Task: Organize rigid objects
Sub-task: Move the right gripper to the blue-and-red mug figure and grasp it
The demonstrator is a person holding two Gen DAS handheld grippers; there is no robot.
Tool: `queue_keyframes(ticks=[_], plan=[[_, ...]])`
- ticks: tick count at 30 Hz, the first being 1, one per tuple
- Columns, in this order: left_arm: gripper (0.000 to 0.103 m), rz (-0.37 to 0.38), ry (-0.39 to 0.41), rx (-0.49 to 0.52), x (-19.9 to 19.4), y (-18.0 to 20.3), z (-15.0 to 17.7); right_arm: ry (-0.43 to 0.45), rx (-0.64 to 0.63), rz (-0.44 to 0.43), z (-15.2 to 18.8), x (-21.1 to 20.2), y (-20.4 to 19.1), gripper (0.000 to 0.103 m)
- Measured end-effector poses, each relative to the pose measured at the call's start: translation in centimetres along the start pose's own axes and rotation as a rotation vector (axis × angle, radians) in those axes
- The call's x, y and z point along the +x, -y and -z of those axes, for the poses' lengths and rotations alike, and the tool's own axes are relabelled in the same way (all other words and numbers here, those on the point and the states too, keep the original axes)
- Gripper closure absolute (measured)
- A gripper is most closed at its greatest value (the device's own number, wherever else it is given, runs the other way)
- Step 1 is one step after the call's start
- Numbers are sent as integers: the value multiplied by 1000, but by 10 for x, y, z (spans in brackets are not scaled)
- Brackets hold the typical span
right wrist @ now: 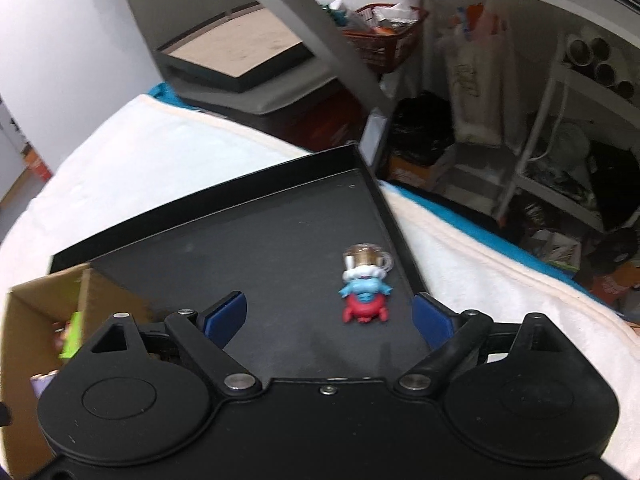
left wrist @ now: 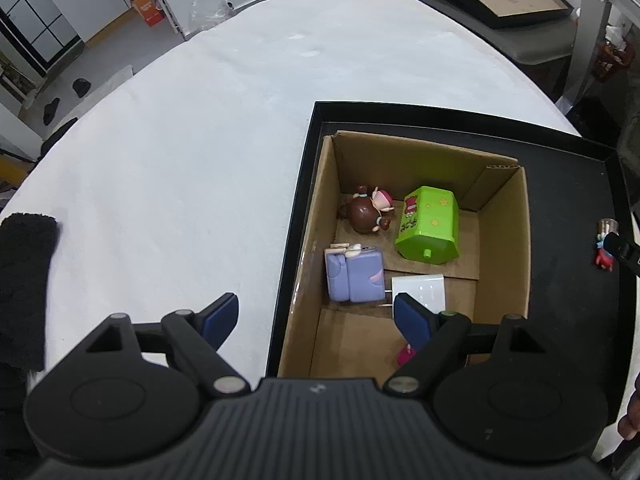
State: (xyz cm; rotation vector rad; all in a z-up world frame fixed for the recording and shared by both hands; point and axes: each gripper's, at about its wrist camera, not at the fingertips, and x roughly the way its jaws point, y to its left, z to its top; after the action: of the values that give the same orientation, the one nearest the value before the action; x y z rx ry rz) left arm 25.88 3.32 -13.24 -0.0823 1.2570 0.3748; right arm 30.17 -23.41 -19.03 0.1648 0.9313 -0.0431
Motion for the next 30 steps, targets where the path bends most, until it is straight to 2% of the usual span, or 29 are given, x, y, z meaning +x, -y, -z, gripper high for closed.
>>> queue_keyframes(ticks=[5, 14, 17, 22, 28, 30], plan=[[19, -15, -20, -2, 7, 5, -5, -13, -12, 11, 1, 17, 0, 14], [19, -21, -34, 12, 14, 20, -13, -69, 10, 40, 2, 50, 6, 25], [19, -23, -34, 25, 13, 23, -15, -79, -21, 58, 4, 63, 3, 32], [19, -36, -35, 21, 13, 21, -18, -24, -64, 87, 3, 67, -5, 33], [19, -29, -39, 22, 14, 22, -18, -22, -72, 86, 4, 65, -3, 36], [19, -24, -39, 33, 14, 24, -16, -22, -67, 89, 3, 65, -2, 41]])
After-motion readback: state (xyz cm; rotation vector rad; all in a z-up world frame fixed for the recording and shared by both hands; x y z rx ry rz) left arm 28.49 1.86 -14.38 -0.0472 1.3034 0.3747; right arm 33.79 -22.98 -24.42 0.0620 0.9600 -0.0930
